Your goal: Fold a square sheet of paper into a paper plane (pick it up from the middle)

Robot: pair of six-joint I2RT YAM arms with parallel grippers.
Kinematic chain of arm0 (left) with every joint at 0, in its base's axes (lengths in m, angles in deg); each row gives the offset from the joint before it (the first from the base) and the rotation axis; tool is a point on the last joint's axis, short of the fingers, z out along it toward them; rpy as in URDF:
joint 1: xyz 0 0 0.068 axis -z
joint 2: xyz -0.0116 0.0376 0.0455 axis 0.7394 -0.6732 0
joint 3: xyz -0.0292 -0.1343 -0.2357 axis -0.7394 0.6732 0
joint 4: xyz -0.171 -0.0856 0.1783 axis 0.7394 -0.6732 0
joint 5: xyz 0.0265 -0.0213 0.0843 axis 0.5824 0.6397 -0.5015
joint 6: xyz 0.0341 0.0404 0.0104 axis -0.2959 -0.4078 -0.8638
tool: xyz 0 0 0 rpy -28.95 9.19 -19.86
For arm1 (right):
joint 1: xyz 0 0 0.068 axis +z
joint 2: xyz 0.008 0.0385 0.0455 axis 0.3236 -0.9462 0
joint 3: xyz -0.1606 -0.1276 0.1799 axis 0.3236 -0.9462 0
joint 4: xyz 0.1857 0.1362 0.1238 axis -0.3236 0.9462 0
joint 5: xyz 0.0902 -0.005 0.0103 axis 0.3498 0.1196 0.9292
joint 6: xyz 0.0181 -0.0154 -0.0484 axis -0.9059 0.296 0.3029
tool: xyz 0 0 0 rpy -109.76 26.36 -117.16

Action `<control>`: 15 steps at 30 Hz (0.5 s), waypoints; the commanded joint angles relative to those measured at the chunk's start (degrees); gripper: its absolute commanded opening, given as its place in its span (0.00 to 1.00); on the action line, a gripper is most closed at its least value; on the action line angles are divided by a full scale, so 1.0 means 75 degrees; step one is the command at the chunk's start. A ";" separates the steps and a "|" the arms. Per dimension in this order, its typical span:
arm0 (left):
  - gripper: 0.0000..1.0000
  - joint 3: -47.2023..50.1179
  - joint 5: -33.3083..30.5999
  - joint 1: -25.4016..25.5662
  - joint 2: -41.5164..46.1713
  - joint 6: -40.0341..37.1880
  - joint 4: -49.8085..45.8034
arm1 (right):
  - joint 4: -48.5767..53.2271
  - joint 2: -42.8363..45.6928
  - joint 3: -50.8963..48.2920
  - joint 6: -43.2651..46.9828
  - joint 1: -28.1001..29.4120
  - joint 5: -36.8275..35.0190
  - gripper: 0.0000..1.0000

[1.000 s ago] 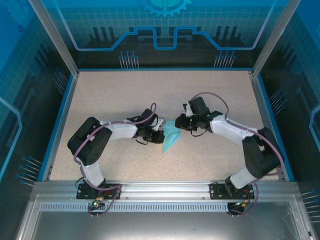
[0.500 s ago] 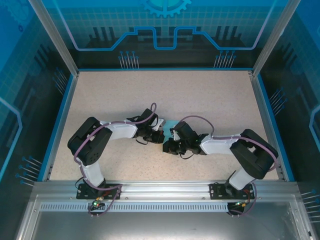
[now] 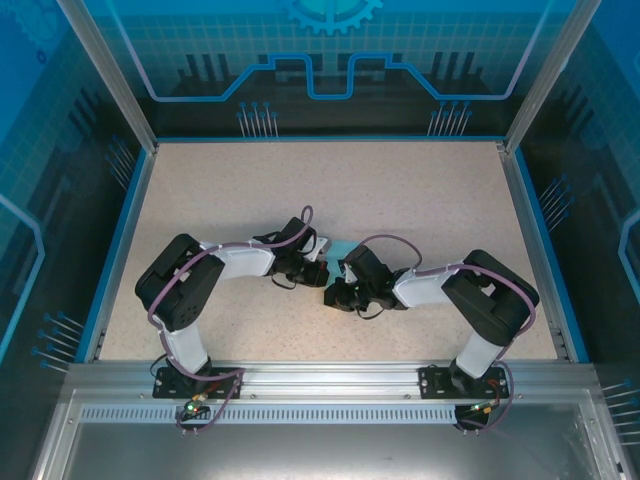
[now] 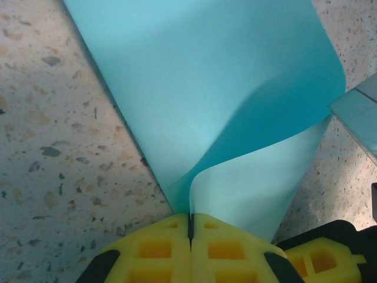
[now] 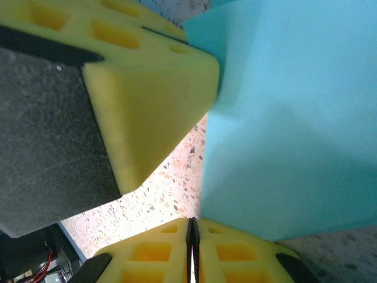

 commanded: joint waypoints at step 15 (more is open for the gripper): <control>0.00 -0.0012 0.0001 0.0026 -0.0411 -0.0209 -0.0220 | 0.0182 0.0894 -0.0045 0.0475 -0.1091 0.0251 0.13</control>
